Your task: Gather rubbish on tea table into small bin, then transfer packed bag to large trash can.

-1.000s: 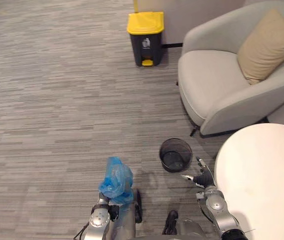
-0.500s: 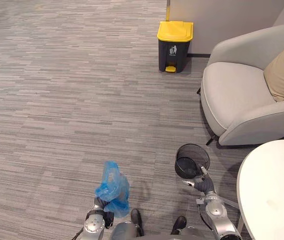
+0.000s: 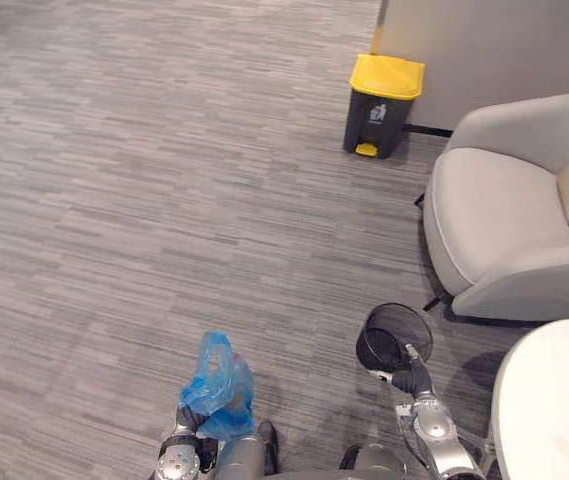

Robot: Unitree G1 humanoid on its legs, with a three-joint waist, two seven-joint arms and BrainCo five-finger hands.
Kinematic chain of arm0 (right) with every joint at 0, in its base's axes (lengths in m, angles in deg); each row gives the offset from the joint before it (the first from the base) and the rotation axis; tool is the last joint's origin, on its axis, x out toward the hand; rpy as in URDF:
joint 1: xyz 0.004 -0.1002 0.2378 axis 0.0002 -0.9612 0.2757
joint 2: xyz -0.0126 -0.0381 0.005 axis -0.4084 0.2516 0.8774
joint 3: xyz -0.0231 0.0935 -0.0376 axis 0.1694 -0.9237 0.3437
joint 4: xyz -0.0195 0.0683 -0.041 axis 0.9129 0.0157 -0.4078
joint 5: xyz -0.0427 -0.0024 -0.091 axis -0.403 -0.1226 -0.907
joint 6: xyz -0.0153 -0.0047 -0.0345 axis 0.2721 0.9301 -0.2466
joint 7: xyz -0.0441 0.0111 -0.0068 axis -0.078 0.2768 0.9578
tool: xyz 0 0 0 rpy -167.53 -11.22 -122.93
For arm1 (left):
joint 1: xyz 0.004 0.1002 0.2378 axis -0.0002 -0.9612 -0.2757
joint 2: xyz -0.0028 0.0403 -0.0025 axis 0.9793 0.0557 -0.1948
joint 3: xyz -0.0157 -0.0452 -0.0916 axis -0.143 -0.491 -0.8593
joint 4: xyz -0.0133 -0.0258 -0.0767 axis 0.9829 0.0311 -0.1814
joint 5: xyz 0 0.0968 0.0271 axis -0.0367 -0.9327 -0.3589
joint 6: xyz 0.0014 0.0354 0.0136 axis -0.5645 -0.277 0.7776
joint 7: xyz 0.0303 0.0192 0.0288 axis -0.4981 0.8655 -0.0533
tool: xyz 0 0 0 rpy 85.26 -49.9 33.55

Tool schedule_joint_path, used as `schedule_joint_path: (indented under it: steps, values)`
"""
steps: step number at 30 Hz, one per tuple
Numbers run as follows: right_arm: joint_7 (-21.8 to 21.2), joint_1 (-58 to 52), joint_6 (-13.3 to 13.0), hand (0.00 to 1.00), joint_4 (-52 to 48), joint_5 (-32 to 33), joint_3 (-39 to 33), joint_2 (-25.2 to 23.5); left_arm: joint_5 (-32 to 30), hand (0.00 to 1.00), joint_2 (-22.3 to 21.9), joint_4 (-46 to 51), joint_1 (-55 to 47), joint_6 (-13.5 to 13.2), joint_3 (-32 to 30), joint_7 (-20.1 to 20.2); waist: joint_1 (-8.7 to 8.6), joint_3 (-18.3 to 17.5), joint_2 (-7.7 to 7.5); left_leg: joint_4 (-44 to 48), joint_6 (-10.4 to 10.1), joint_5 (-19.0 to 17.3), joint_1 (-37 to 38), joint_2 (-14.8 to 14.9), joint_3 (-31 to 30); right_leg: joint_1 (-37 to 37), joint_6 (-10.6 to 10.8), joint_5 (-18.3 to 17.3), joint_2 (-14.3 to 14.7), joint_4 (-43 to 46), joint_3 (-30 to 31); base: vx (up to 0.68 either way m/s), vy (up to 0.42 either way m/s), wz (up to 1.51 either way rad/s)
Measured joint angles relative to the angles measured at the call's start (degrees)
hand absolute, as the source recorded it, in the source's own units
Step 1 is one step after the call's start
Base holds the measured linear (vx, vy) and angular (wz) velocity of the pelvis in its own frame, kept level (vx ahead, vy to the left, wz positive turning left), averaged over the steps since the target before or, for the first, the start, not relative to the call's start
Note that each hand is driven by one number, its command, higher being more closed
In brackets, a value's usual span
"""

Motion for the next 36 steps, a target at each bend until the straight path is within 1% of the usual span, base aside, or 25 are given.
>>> schedule_joint_path:
  steps: [2, 3, 4, 5, 7, 8, 9, 10, 12, 14, 16, 18, 19, 20, 21, 23, 25, 27, 28, 29, 30, 31, 33, 35, 36]
  values:
    - [0.09, 0.00, 0.01, 0.00, -0.01, 0.14, -0.17, 0.22, 0.03, 1.00, 0.36, -0.13, 1.30, -0.01, 0.01, 0.00, -0.54, 0.18, 0.03, -0.70, -1.01, -0.13, 1.44, 0.02, -1.19, -1.65, -0.47, 0.30, 1.83, -2.96, -0.13, 0.24, -0.066, 0.56]
    - [0.15, -0.26, 0.02, 0.00, -0.01, 0.21, -0.26, 0.20, 0.02, 1.00, 0.40, -0.20, 1.43, -0.05, -0.02, 0.00, -1.18, 0.03, -0.46, -0.26, -2.28, -0.67, 2.55, -0.45, -2.09, -1.63, -2.51, 1.62, 2.51, -5.90, -0.04, 0.32, -0.134, 0.71]
    - [0.15, -0.80, 0.02, 0.00, -0.10, 0.21, -0.27, 0.12, 0.00, 1.00, 0.49, -0.24, 1.41, -0.05, -0.52, 0.02, -1.66, -0.50, -1.53, 0.76, -3.70, -1.55, 3.49, -1.01, -2.05, -1.41, -4.77, 4.75, 2.48, -8.24, 0.02, 0.39, -0.179, 0.81]
    - [0.16, -1.22, -0.01, 0.00, -0.17, 0.24, -0.44, 0.33, -0.01, 1.00, 0.11, -0.72, 1.52, -0.05, -0.72, 0.01, -2.08, -0.87, -1.70, 1.73, -4.38, -2.01, 3.42, -0.67, -2.34, -0.66, -5.46, 5.55, 2.49, -7.58, -0.06, 0.38, -0.186, 0.62]
    - [0.19, -1.80, 0.05, 0.00, -1.27, 0.50, -1.43, 0.52, 0.02, 1.00, -1.37, -1.07, 1.37, -0.10, -1.02, 0.00, -1.65, -1.64, 0.85, 2.39, -6.04, -3.01, 4.05, 2.12, -2.03, 0.83, -5.85, 3.26, 4.79, -8.61, -2.10, 0.42, -0.182, 0.21]
    - [0.19, -1.82, 0.05, 0.00, -1.87, 0.61, -1.41, 0.43, 0.02, 1.00, -1.62, -1.05, 1.36, -0.06, -1.15, 0.01, -1.57, -1.42, 1.29, 3.98, -6.19, -3.09, 3.79, 2.96, -1.51, 1.69, -6.17, 2.78, 5.48, -9.11, -2.46, 0.42, -0.190, 0.13]
    - [0.19, -2.90, 0.10, 0.00, -3.82, 1.30, -1.42, -0.14, 0.04, 1.00, -2.33, -0.71, 1.30, 0.09, -1.53, 0.09, -1.57, -1.02, 1.88, 11.79, -6.54, -3.16, 1.96, 5.27, 0.12, 5.01, -6.71, 2.40, 7.05, -10.74, -3.70, 0.40, -0.175, 0.16]
    - [0.19, -4.35, 0.06, 0.00, -6.33, 1.91, -1.17, -0.80, 0.06, 1.00, -3.07, 0.66, 0.45, 0.14, -1.83, 0.13, -1.27, -0.74, 2.23, 24.02, -8.03, -1.42, -1.42, 8.54, 1.82, 9.01, -7.23, 2.16, 8.82, -12.55, -4.12, 0.47, -0.170, 0.09]
    - [0.31, -5.30, -0.05, 0.00, -9.63, 2.44, -0.86, -1.85, 0.07, 1.00, -3.60, 2.48, -0.33, 0.10, -1.70, 0.19, -0.07, -0.36, 1.72, 37.03, -7.61, -2.10, -5.63, 12.67, 5.22, 14.15, -8.63, 1.23, 10.40, -14.20, -2.83, 0.37, -0.085, -0.23]
    - [0.37, -5.25, -0.10, 0.00, -12.62, 2.97, -0.96, -2.33, 0.07, 1.00, -4.10, 4.32, -0.26, 0.19, -1.79, 0.20, 0.57, -0.30, 0.82, 39.93, -5.26, -3.52, -10.33, 14.42, 7.87, 17.12, -8.84, 1.08, 10.45, -16.60, -0.87, 0.30, -0.034, -0.38]
    - [0.43, -4.60, -0.15, 0.00, -13.19, 3.33, -1.48, -2.56, 0.08, 1.00, -4.37, 6.25, -0.06, 0.15, -1.81, 0.21, 1.67, -0.08, 0.46, 35.33, -4.64, -3.88, -13.88, 14.38, 8.58, 18.35, -8.04, 0.59, 10.05, -18.71, 2.07, 0.26, 0.086, -0.61]
    - [0.47, -4.05, -0.01, 0.00, -12.93, 4.01, -1.43, -2.95, 0.04, 1.00, -4.38, 6.85, 0.21, 0.15, -1.85, 0.24, 2.47, 0.25, 0.37, 25.94, -4.48, -3.78, -15.74, 12.98, 8.43, 19.17, -5.96, -0.77, 8.88, -18.86, 4.32, 0.28, 0.188, -0.61]
    - [0.53, -4.28, 0.05, 0.00, -12.39, 4.02, -1.47, -3.16, 0.04, 1.00, -4.51, 6.85, 0.23, 0.17, -1.78, 0.25, 2.48, 0.43, 0.48, 18.28, -5.34, -2.70, -16.19, 11.18, 6.63, 20.16, -4.15, -2.13, 7.88, -18.75, 5.44, 0.31, 0.269, -0.48]
    - [0.60, -4.65, 0.03, 0.00, -11.90, 4.01, -1.78, -2.38, 0.05, 1.00, -5.23, 6.79, -0.08, 0.13, -1.71, 0.24, 3.03, 0.08, 1.62, 7.79, -6.98, 1.13, -14.42, 9.65, 3.73, 20.51, -2.16, -3.54, 7.79, -18.45, 7.08, 0.31, 0.304, -0.59]
    - [0.62, -4.48, 0.05, 0.00, -10.81, 4.01, -1.93, -2.18, 0.06, 1.00, -5.47, 6.43, -0.20, 0.11, -1.72, 0.23, 3.30, -0.20, 2.05, 6.36, -7.19, 7.17, -13.82, 9.64, 2.85, 20.87, -1.09, -4.36, 7.91, -18.44, 8.27, 0.31, 0.331, -0.72]
    - [0.47, -3.24, 0.32, 0.00, -6.99, 3.96, -1.30, -3.87, 0.05, 1.00, -4.51, 4.20, 0.71, 0.25, -2.03, 0.22, 3.27, -1.39, -0.58, 9.71, -5.55, 3.85, -13.87, 7.18, 5.70, 21.02, -0.33, -4.99, 4.65, -18.68, 11.75, 0.35, 0.312, -0.51]
    - [0.32, -3.21, 0.29, 0.00, -6.96, 3.93, -1.28, -4.28, 0.04, 1.00, -4.47, 4.13, 0.43, 0.25, -1.76, 0.18, 3.29, -1.63, -0.79, 12.87, -3.81, 0.15, -13.24, 7.04, 8.48, 20.26, 0.31, -4.64, 2.84, -16.53, 14.37, 0.44, 0.332, -0.65]
    - [0.28, -2.75, 0.28, 0.00, -6.57, 3.86, -1.30, -4.35, 0.04, 1.00, -3.89, 4.05, -0.17, 0.61, -1.51, 0.19, 3.26, -1.59, -0.80, 13.36, -3.14, -3.18, -10.11, 7.10, 11.71, 16.62, 2.79, -3.80, 1.05, -7.21, 16.14, 0.38, 0.271, -0.83]
    - [0.29, -2.29, 0.24, 0.00, -5.54, 3.80, -1.30, -4.29, 0.05, 1.00, -3.49, 3.87, -0.56, 1.03, -1.09, 0.17, 3.14, -1.58, -0.80, 12.26, -2.83, -4.33, -7.07, 7.06, 13.64, 11.97, 6.79, -1.48, -0.36, 3.54, 16.00, 0.35, 0.155, -0.62]
    - [0.27, -2.26, 0.25, 0.00, -4.11, 3.45, -1.28, -4.29, 0.05, 1.00, -2.89, 3.69, -0.55, 1.32, -0.27, 0.17, 2.68, -1.56, -0.82, 10.92, -2.58, -5.48, -3.86, 6.94, 14.71, 7.64, 7.23, -1.20, -1.50, 13.68, 14.41, 0.36, 0.115, -0.48]
    - [0.26, -2.28, 0.28, 0.00, -3.24, 3.16, -1.25, -4.31, 0.05, 1.00, -2.84, 3.65, -0.69, 1.33, 0.16, 0.08, 2.22, -1.57, -0.85, 10.02, -2.51, -5.88, -2.18, 6.83, 15.12, 5.99, 6.18, -1.37, -1.97, 17.22, 12.61, 0.37, 0.045, -0.18]
    - [0.24, -2.44, 0.45, 0.00, -2.63, 2.32, -1.18, -4.33, 0.05, 1.00, -2.16, 3.64, -1.02, 1.34, 0.33, 0.04, 1.04, -1.44, -0.64, 7.84, -2.41, -6.43, 1.26, 6.55, 15.57, 3.13, 3.49, -2.51, -2.71, 21.61, 8.79, 0.31, 0.001, -0.04]
    - [0.24, -2.18, 0.53, 0.00, -2.67, 1.56, -0.88, -4.27, 0.05, 1.00, -1.20, 3.62, -1.41, 1.34, 0.15, -0.07, -0.06, -1.37, -0.52, 3.98, -3.22, -6.48, 5.96, 6.53, 16.75, -1.88, 0.46, -4.23, -2.43, 22.29, 3.42, 0.41, -0.044, -0.14]
    - [0.24, -2.13, 0.53, 0.00, -2.67, 1.46, -0.85, -3.87, 0.05, 1.00, -0.76, 3.54, -0.71, 1.33, 0.16, -0.05, -0.39, -1.24, -0.33, 0.82, -4.33, -6.46, 9.28, 6.64, 17.26, -6.70, -1.12, -5.01, -2.02, 17.43, -1.77, 0.48, -0.112, -0.08]
    - [0.25, -1.91, 0.53, 0.00, -1.90, 1.45, -0.65, -3.15, 0.04, 1.00, -0.75, 2.59, 0.34, 1.28, 0.02, -0.05, -0.57, -1.14, -0.15, -0.75, -4.76, -6.24, 11.30, 7.20, 17.28, -8.59, -2.34, -3.76, -0.16, 8.92, -3.81, 0.58, -0.195, 0.13]
